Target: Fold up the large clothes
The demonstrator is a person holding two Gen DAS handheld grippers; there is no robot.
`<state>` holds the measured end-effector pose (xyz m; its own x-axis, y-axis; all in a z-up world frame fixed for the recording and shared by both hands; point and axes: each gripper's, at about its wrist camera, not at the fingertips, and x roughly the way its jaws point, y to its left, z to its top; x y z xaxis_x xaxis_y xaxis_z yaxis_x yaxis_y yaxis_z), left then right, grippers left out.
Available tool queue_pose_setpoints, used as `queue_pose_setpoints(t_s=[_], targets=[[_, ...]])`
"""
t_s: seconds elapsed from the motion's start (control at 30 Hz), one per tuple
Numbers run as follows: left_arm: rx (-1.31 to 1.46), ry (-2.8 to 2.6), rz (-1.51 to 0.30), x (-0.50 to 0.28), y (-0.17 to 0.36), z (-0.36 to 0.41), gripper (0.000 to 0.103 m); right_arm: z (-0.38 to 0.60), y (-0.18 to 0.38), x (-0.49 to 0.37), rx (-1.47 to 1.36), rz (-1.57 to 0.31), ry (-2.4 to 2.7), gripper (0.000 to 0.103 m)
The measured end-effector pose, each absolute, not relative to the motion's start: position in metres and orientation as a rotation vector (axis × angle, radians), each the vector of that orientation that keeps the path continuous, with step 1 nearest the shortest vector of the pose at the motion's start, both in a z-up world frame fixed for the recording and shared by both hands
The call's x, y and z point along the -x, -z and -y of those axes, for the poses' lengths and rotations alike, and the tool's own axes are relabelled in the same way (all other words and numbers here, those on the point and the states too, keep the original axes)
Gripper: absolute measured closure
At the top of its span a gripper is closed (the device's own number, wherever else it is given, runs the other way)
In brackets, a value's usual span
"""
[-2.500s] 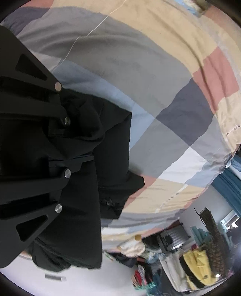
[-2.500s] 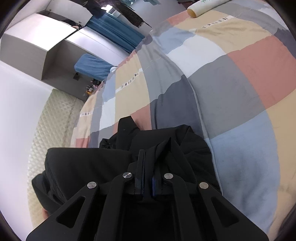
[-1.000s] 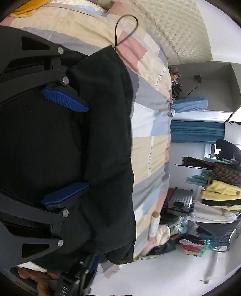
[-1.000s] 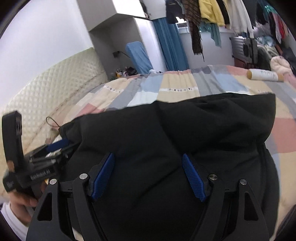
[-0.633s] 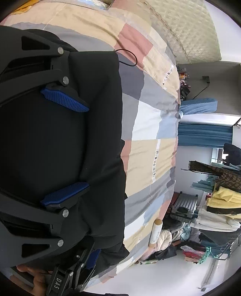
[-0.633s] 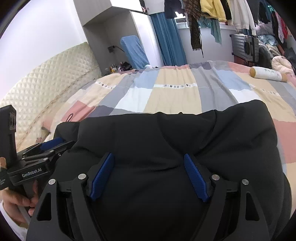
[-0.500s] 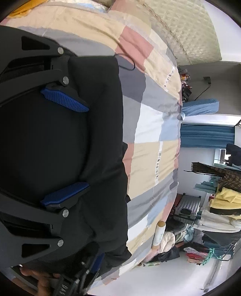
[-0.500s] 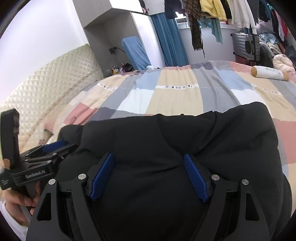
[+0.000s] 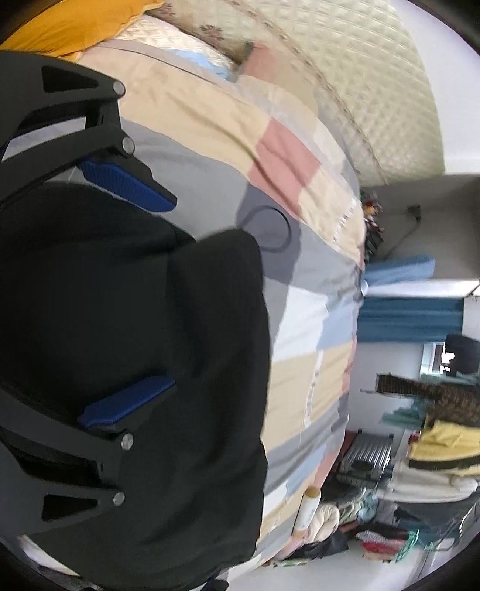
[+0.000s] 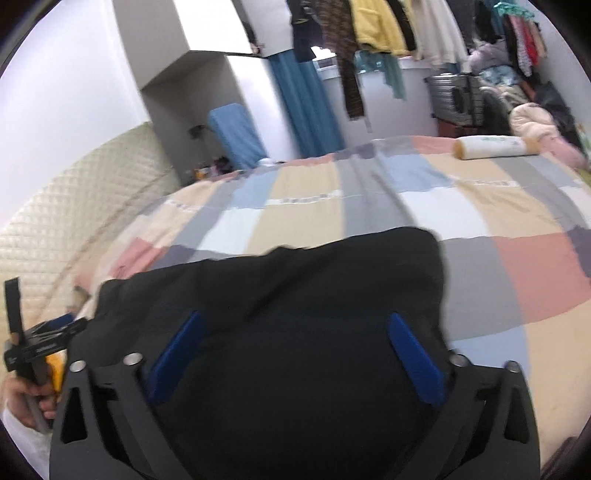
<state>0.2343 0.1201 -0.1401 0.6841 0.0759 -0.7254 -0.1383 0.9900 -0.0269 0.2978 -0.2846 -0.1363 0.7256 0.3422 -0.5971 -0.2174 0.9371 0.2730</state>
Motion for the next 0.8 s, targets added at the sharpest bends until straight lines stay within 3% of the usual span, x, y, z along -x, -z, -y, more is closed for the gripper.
queue_pose_setpoints(t_s=[0.07, 0.37, 0.7, 0.8], targets=[[0.097, -0.140, -0.804, -0.235, 0.144, -0.129, 0.000, 0.297, 0.140, -0.305, -0.225, -0.705, -0.286, 0.000], [0.115, -0.125, -0.837, -0.244, 0.161, -0.135, 0.000, 0.315, 0.181, -0.330, -0.325, -0.877, -0.301, 0.000], [0.116, -0.112, -0.852, -0.245, 0.170, -0.129, 0.000, 0.292, 0.178, -0.322, -0.277, -0.860, -0.496, 0.001], [0.122, -0.107, -0.856, -0.246, 0.173, -0.129, 0.002, 0.277, 0.174, -0.317, -0.205, -0.849, -0.524, 0.007]])
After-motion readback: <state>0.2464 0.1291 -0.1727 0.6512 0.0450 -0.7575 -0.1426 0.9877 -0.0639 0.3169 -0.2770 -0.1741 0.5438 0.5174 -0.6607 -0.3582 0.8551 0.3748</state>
